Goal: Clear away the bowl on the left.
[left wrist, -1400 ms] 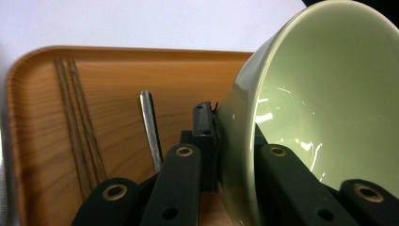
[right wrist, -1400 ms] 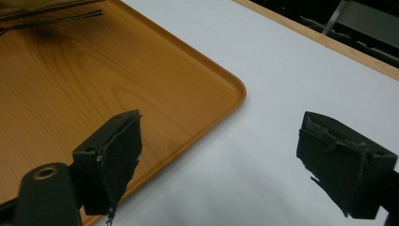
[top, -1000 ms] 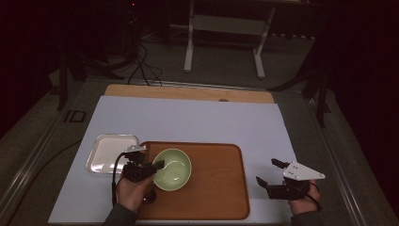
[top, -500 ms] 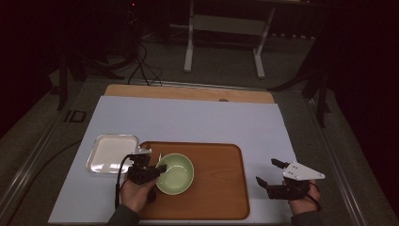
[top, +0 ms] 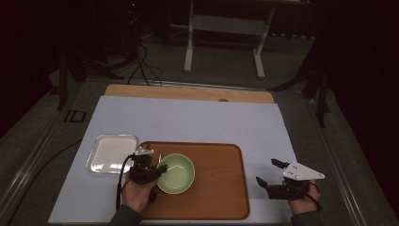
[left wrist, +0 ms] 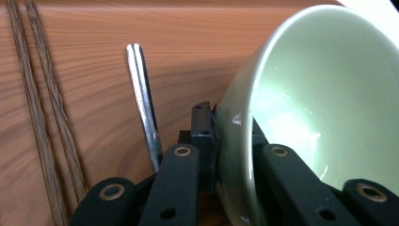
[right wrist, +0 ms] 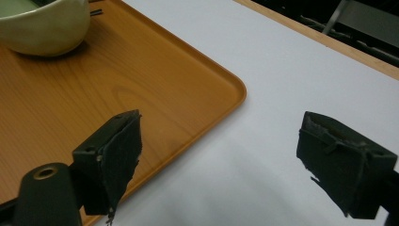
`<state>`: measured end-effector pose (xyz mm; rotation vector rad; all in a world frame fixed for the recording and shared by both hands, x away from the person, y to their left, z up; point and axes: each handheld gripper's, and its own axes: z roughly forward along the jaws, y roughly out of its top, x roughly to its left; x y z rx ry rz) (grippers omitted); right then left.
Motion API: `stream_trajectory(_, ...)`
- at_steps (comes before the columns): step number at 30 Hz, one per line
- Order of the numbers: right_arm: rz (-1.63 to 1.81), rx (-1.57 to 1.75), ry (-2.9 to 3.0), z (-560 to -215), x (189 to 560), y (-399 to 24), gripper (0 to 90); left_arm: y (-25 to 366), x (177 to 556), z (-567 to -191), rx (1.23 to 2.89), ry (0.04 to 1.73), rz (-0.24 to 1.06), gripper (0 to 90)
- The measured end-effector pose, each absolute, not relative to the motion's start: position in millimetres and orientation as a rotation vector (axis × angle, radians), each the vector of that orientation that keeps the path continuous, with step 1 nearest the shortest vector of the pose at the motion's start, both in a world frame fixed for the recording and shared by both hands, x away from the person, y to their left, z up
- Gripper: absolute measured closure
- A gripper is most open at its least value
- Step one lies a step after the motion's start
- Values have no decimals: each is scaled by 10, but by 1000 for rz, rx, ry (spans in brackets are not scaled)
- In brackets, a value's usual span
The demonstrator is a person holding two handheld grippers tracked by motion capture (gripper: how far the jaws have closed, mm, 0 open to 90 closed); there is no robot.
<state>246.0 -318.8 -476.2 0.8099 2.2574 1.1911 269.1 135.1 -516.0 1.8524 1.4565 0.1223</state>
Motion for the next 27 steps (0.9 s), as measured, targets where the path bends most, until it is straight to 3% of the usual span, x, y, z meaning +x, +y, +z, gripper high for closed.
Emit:
stream_trajectory(14, 1192, 806, 2261, -4764, 2462, -3185, 144, 1361, 2706, -5163, 1861, 1450, 124, 728)
stream_trajectory(27, 1190, 808, 2262, -4765, 2461, -3185, 144, 1378, 2705, -5152, 1863, 1466, 180, 583)
